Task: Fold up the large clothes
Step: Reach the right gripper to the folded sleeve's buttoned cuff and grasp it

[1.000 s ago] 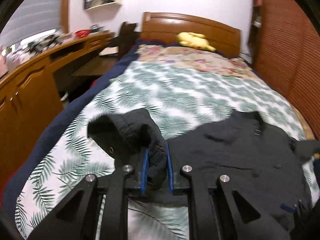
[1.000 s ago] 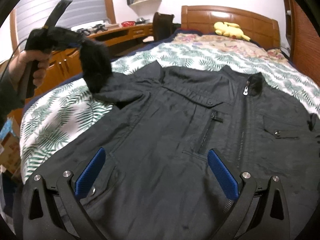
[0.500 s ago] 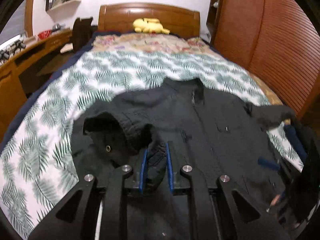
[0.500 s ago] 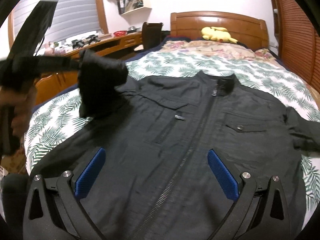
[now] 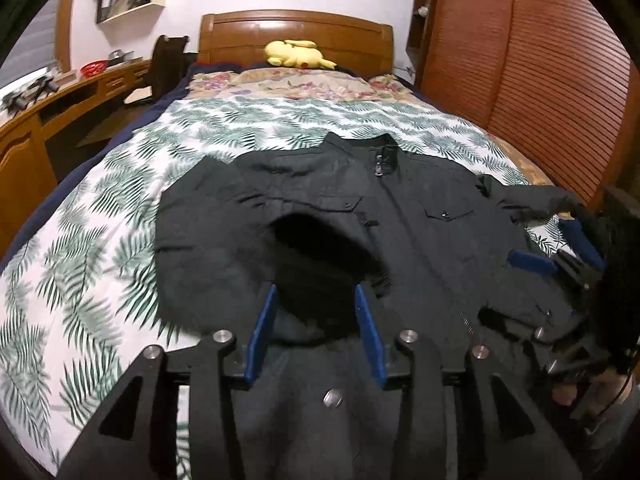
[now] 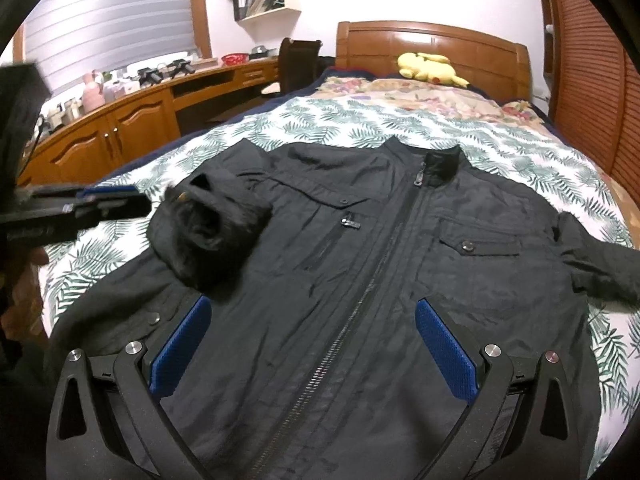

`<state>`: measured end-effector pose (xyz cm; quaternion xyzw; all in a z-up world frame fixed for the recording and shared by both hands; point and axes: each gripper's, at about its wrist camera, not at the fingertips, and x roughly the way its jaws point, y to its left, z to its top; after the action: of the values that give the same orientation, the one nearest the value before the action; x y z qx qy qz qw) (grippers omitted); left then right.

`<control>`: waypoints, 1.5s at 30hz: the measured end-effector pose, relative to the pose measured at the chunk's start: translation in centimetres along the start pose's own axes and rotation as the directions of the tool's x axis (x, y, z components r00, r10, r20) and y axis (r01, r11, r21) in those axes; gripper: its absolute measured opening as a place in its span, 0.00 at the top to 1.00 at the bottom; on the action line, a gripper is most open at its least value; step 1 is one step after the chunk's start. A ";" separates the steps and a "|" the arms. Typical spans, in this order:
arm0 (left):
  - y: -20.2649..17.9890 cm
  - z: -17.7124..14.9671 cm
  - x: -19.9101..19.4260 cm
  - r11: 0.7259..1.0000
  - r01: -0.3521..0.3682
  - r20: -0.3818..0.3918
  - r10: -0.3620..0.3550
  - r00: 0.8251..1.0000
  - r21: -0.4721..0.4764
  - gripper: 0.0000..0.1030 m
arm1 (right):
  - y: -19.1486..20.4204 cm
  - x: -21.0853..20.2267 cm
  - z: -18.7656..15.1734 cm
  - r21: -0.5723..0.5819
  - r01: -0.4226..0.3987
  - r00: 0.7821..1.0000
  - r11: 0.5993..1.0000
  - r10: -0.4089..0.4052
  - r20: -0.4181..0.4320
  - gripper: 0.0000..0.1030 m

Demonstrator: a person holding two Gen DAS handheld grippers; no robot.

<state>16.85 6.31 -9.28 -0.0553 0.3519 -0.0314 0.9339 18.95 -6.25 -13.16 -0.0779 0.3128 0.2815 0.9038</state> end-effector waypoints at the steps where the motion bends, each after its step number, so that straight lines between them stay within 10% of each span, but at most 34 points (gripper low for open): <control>1: 0.4 -0.6 -0.2 1.000 -0.008 0.002 0.008 1.000 0.000 0.60 | 0.5 0.0 0.1 -0.012 -0.002 1.000 1.000 0.002 0.002 0.00; 25: 9.4 -2.9 -6.6 0.994 -0.099 0.125 0.105 0.987 -0.055 0.50 | 3.0 9.0 5.7 -0.096 0.048 0.988 0.994 -0.061 -0.139 0.04; 45: 12.9 -4.1 -8.0 0.984 -0.138 0.125 0.152 0.980 -0.111 0.48 | 1.5 15.8 4.0 -0.056 0.036 0.947 0.998 -0.052 -0.317 0.25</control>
<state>8.35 19.56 -8.74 -0.0789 0.2930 0.0587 0.9511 30.42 3.52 -19.59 -0.1517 0.4456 0.2526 0.8453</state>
